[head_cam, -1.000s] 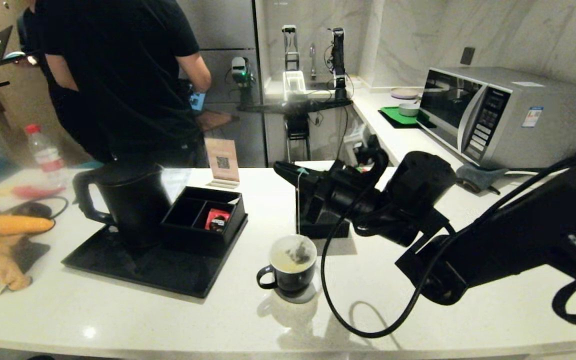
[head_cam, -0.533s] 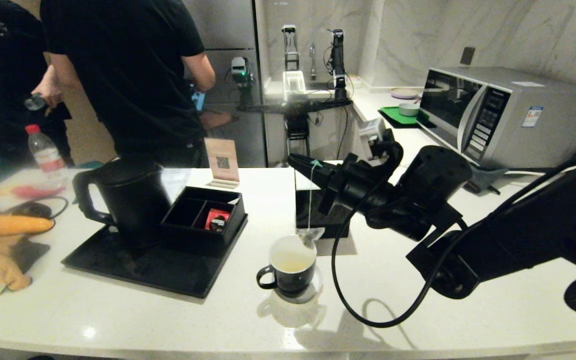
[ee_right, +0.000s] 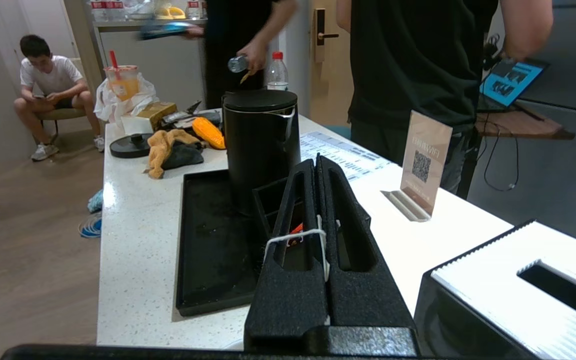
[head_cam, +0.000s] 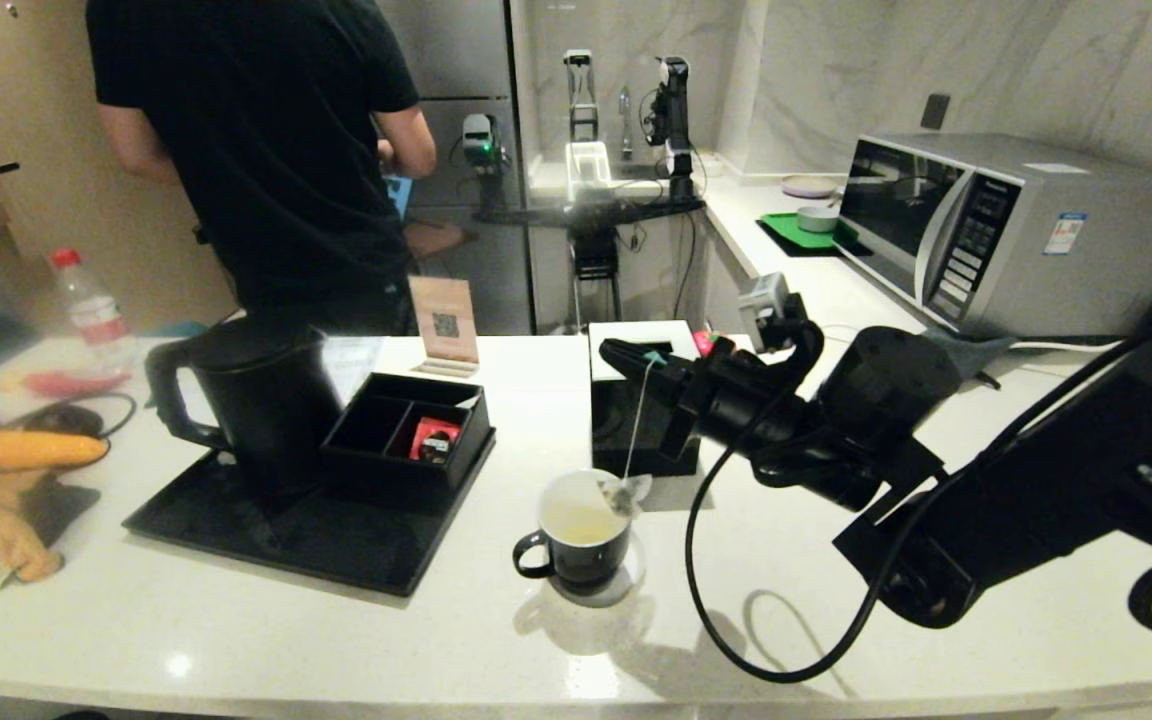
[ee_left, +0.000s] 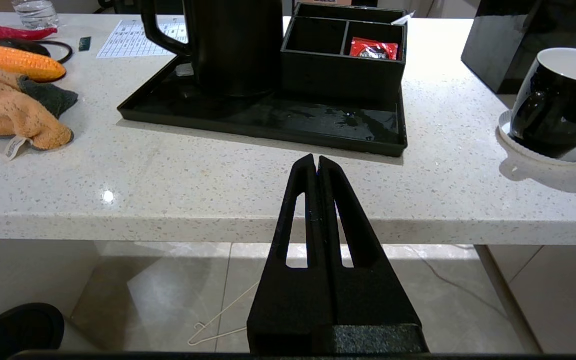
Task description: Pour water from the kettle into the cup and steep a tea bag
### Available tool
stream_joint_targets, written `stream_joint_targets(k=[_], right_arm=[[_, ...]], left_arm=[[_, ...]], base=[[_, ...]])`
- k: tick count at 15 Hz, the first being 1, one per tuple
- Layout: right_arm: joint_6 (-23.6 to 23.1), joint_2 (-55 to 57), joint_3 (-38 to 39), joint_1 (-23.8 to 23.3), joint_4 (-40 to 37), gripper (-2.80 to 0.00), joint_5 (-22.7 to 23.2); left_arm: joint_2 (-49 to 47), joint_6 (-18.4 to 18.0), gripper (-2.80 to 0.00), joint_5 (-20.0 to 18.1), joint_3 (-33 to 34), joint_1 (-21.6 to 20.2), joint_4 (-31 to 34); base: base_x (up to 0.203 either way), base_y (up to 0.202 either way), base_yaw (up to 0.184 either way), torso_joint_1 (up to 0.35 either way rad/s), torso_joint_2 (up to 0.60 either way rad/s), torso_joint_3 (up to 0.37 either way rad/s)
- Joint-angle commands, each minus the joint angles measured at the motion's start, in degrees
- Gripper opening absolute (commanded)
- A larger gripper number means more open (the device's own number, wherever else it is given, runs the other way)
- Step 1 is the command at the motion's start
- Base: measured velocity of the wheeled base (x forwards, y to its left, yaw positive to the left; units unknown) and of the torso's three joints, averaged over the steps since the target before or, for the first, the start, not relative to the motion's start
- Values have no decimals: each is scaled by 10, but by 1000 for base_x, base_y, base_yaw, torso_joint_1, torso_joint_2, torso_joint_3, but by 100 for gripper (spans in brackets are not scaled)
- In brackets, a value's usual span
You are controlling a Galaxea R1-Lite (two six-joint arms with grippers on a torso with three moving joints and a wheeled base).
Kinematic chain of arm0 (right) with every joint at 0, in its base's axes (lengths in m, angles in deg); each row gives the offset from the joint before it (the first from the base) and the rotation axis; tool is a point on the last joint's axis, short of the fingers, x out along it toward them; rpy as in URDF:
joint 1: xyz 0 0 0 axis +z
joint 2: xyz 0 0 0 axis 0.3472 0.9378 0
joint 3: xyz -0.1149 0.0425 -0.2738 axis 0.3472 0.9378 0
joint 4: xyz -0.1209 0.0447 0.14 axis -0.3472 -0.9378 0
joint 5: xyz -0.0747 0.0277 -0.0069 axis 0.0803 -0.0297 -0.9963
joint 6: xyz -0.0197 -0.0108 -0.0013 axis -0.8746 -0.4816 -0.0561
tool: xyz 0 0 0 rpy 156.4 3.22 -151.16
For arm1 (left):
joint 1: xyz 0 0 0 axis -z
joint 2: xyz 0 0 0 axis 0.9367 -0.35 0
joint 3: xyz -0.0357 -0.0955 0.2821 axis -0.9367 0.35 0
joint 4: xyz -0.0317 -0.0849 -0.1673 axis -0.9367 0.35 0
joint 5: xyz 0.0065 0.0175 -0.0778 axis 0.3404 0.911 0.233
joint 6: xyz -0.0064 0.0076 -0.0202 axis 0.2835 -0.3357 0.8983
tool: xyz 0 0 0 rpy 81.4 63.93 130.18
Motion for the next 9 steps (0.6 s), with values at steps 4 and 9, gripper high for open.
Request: stream_joint_targets(k=[4,9], right_arm=[[4,-2,-7,-5,1,-280,2],[8,-3,-100,-14,-48,-280,2]], left_arm=[[0,0,-280,0,0,0,0],[0,0,-280,0,0,0,0]], base=[[0,0,0,0,0,0],[0,0,0,0,0,0]])
